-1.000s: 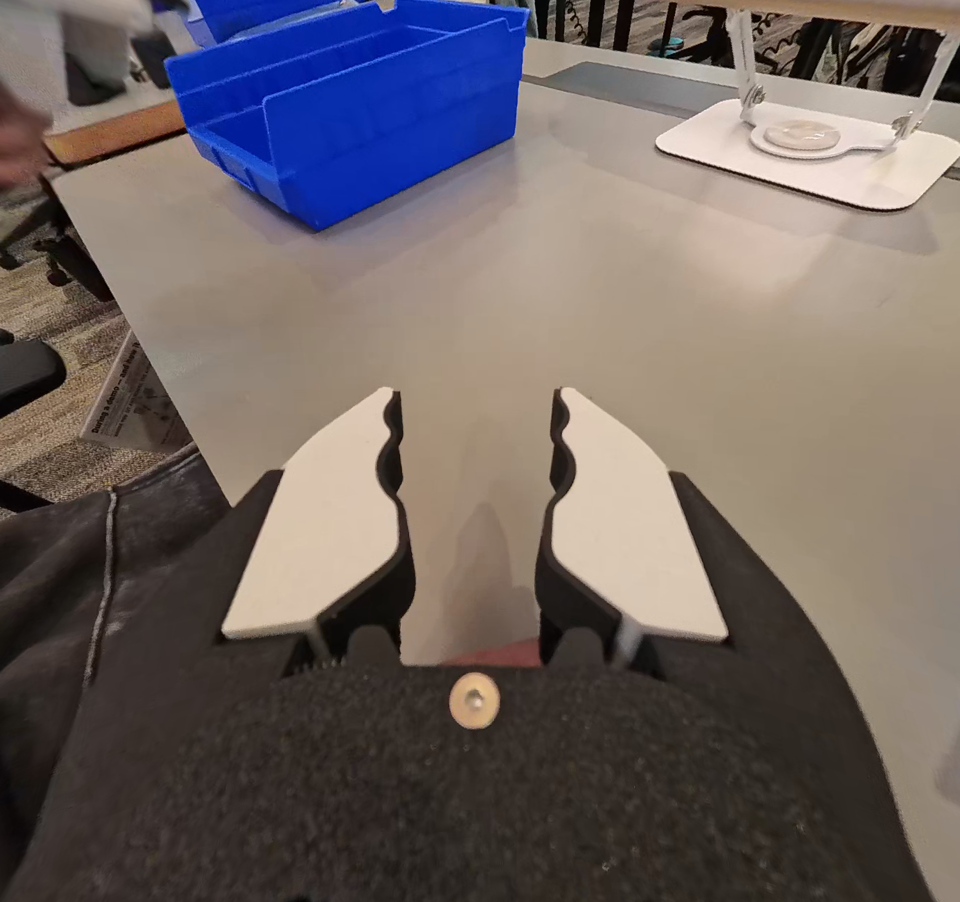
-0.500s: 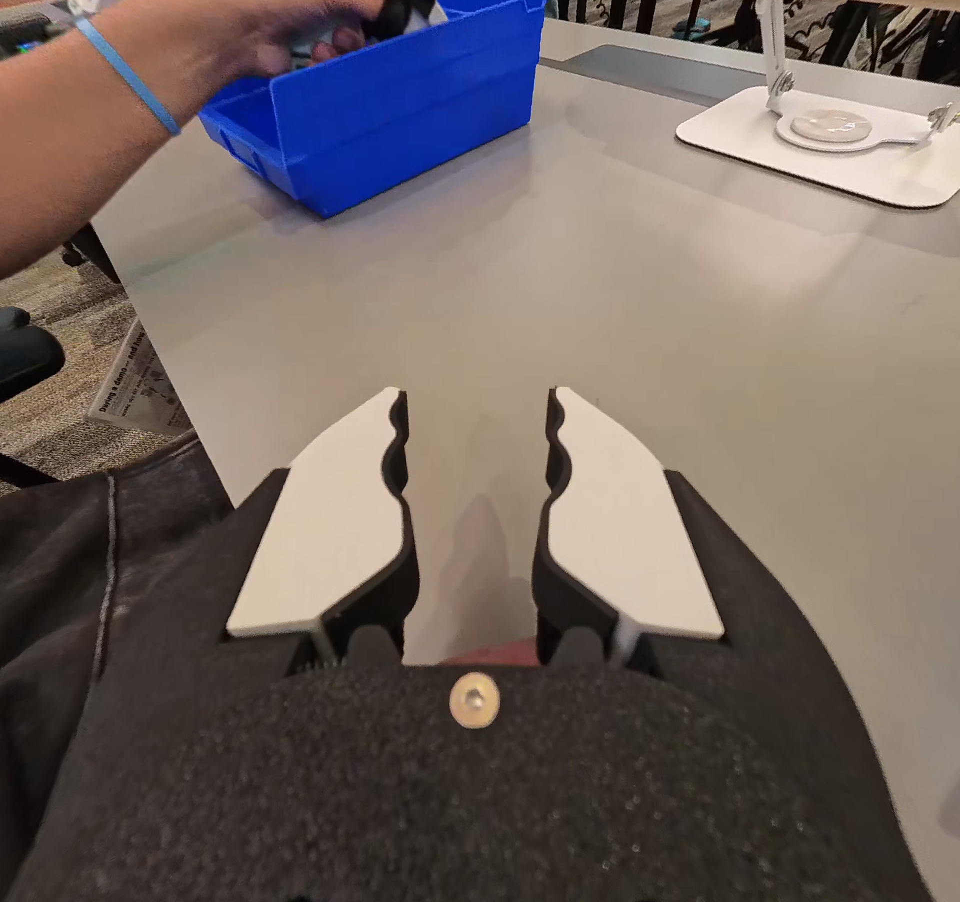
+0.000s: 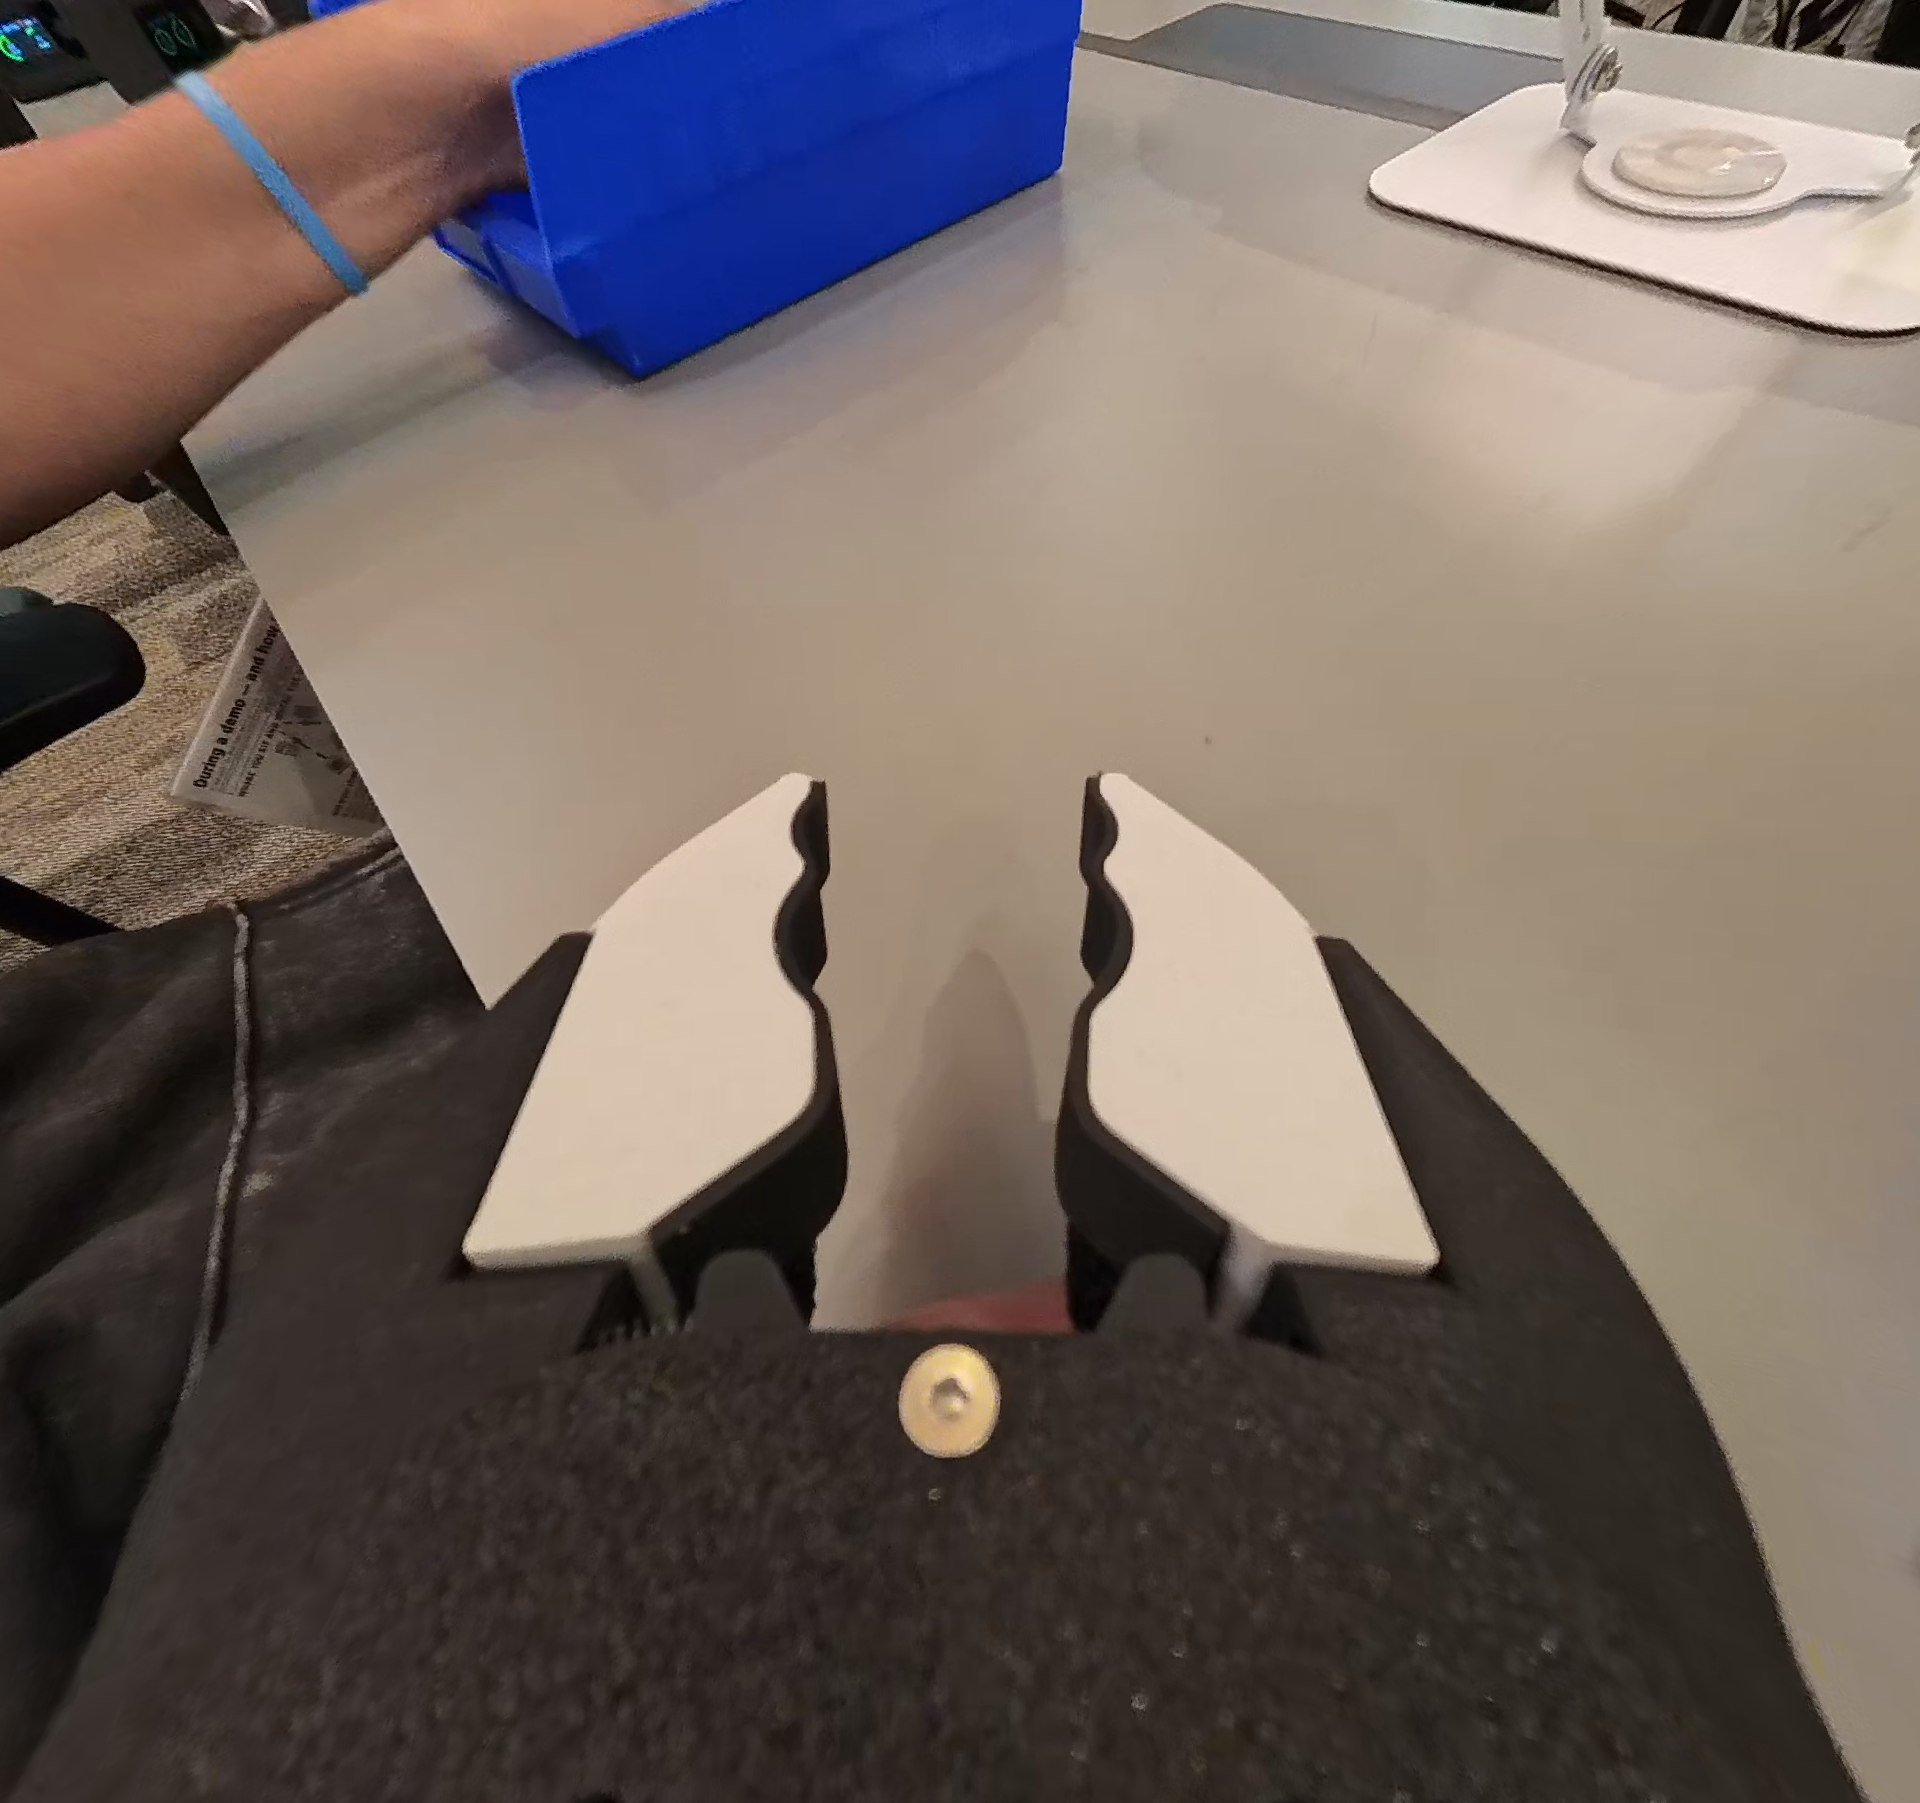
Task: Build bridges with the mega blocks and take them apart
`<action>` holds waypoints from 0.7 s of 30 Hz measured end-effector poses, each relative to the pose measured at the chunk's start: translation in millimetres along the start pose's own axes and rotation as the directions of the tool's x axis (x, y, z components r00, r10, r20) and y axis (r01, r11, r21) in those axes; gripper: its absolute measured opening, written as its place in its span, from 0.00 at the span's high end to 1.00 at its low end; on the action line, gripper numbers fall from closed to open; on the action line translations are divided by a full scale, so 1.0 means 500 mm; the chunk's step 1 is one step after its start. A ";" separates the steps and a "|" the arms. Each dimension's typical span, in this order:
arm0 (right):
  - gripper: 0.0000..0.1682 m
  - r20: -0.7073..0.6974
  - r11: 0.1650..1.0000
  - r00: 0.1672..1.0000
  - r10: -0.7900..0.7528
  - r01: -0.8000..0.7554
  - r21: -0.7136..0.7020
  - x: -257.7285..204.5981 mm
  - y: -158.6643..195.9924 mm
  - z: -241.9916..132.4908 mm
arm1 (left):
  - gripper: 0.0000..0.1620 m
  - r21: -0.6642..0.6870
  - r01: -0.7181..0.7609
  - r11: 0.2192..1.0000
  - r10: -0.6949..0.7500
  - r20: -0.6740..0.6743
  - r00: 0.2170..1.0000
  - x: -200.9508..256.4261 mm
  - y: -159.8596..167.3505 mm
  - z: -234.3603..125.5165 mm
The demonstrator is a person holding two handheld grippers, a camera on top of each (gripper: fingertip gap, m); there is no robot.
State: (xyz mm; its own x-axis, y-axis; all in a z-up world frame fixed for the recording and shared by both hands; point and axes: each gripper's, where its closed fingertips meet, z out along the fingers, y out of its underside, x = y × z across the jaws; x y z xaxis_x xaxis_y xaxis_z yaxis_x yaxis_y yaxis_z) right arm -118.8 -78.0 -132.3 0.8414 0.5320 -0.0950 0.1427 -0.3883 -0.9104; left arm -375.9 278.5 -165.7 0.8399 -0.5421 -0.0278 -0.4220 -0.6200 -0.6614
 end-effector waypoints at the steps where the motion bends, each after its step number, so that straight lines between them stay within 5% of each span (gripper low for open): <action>1: 0.73 -0.001 1.000 1.000 0.003 -0.003 0.004 0.001 -0.002 -0.001 | 0.78 0.024 -0.011 1.000 0.011 -0.007 1.000 0.000 -0.008 -0.019; 5: 0.73 0.005 1.000 1.000 0.022 -0.022 0.002 0.004 0.002 -0.001 | 0.78 0.181 0.003 0.983 0.013 -0.087 0.996 0.010 -0.056 -0.135; 8: 0.73 -0.001 1.000 1.000 0.015 -0.015 0.004 0.009 -0.002 -0.003 | 0.78 0.345 0.027 0.938 0.079 -0.289 0.954 0.081 -0.098 -0.256; 14: 0.73 0.049 0.997 0.999 0.023 -0.027 0.074 0.017 -0.046 -0.014 | 0.78 0.469 0.105 0.877 0.298 -0.702 0.647 0.342 -0.080 -0.451; 18: 0.71 0.205 0.983 0.979 -0.011 -0.027 0.181 -0.001 -0.140 -0.011 | 0.78 0.393 0.064 0.917 0.330 -0.841 0.429 0.490 -0.006 -0.464; 21: 0.65 0.400 0.980 0.916 -0.002 -0.078 0.184 -0.032 -0.207 0.010 | 0.78 0.353 -0.011 0.935 0.334 -0.872 0.359 0.557 0.044 -0.437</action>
State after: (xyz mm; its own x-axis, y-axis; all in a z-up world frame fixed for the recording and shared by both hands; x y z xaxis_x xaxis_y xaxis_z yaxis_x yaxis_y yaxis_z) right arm -149.7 -42.8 -38.5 0.5619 0.7897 -0.2462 -0.0215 -0.2836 -0.9587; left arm -225.8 -10.3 -24.2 -0.1368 -0.8959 0.4228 -0.2838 -0.3735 -0.8832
